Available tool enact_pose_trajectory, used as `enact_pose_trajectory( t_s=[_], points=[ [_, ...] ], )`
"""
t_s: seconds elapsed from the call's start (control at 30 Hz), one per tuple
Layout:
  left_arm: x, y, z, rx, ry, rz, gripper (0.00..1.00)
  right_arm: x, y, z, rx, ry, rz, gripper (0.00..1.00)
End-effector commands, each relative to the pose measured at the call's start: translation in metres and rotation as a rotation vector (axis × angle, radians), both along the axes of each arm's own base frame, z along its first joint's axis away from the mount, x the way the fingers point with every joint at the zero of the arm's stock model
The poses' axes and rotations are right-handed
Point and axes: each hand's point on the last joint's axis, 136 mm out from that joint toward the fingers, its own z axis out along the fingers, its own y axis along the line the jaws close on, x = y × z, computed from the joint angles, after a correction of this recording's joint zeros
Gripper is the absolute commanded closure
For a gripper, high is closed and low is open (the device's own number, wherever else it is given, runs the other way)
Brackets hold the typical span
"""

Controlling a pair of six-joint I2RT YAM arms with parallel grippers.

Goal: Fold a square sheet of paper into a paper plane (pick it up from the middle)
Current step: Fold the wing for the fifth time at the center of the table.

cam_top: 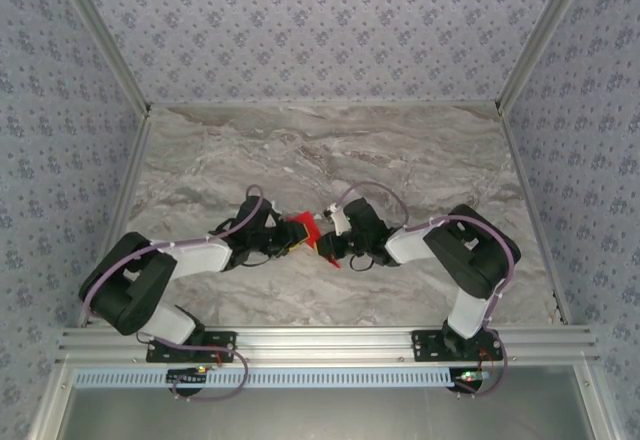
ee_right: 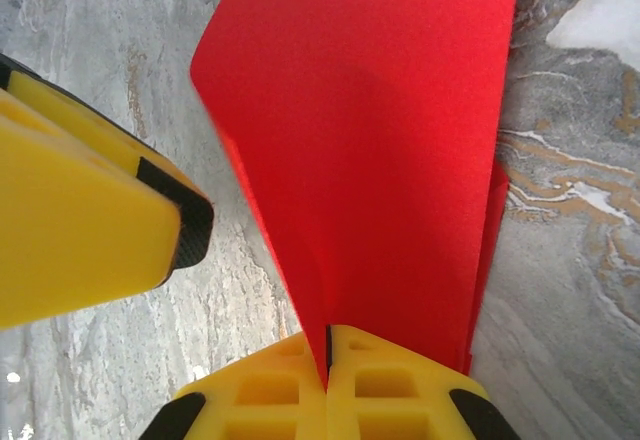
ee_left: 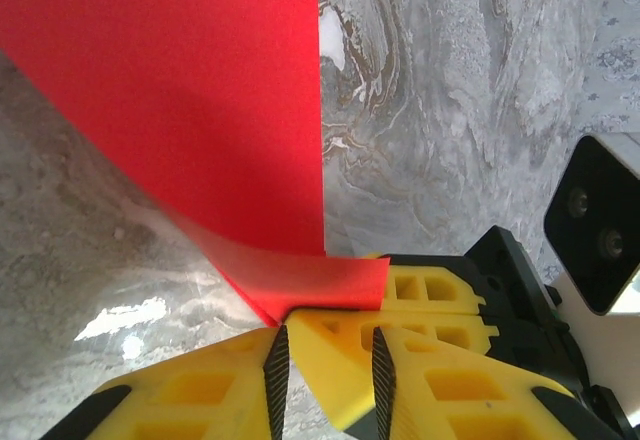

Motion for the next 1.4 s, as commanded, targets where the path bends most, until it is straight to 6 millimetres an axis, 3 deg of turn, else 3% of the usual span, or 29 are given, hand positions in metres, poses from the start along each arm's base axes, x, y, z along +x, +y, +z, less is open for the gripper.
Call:
enact_pose_trajectory(
  t_s=[0.0, 0.33, 0.5, 0.8, 1.37],
  points=[
    [0.009, -0.012, 0.013, -0.035, -0.050, -0.028, 0.69, 0.002, 0.005, 0.004, 0.043, 0.049, -0.001, 0.97],
    [0.013, -0.020, 0.008, -0.046, -0.042, -0.047, 0.72, 0.003, 0.001, 0.002, 0.058, 0.082, -0.005, 0.94],
    [0.019, -0.031, 0.016, -0.099, -0.059, -0.061, 0.72, 0.001, 0.000, 0.000, 0.050, 0.095, 0.003, 0.90],
    [0.018, -0.029, -0.001, -0.075, -0.021, -0.057, 0.74, 0.001, -0.004, -0.004, 0.043, 0.111, -0.004, 0.88],
    [0.019, -0.031, -0.007, -0.062, -0.018, -0.064, 0.76, -0.004, -0.010, 0.018, 0.059, 0.137, 0.008, 0.75]
  ],
)
